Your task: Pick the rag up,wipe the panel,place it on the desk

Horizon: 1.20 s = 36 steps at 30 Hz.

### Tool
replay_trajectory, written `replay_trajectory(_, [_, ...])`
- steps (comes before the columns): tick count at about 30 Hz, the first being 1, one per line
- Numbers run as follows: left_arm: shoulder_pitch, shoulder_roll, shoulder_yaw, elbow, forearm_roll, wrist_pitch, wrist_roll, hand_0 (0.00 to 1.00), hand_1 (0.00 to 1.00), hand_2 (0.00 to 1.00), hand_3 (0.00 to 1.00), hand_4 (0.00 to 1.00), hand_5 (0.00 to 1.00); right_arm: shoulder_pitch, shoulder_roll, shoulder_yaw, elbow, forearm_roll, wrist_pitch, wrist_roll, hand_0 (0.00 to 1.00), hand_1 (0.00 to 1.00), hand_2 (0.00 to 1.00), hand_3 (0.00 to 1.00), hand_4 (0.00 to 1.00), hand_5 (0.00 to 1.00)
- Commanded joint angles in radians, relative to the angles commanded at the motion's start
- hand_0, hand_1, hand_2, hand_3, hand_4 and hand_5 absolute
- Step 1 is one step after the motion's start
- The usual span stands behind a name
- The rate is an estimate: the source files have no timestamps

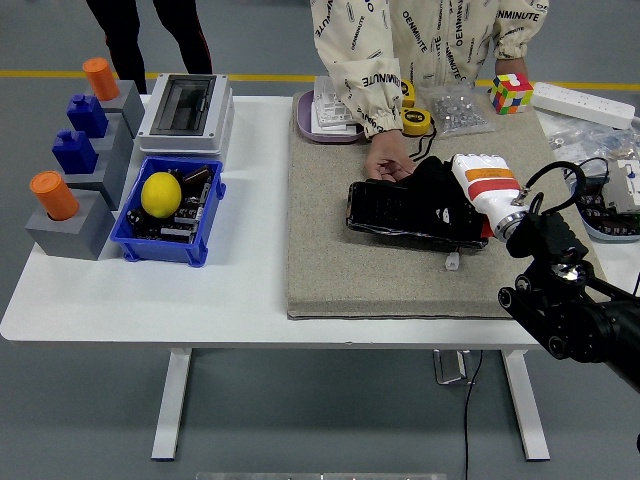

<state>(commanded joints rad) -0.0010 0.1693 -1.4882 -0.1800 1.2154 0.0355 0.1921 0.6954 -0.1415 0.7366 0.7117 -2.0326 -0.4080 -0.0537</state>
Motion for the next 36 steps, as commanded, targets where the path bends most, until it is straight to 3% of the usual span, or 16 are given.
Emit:
replay_trajectory(16, [-0.002,-0.003,-0.001,0.000,-0.002,-0.001,-0.002,0.647,0.696,0.741,0.566,0.599,0.475,-0.055,-0.049,0.156,-0.023,-0.027,-0.001,0.001,0.308,0.367,0.395,0.385,0.977,0.049])
replay_trajectory(36, [-0.002,-0.003,-0.004,0.000,-0.001,0.000,-0.001,0.649,0.697,0.741,0.565,0.598,0.475,-0.015,-0.016,0.070,0.010,-0.015,0.001,-0.005,0.308,0.368,0.395,0.385,0.977,0.048])
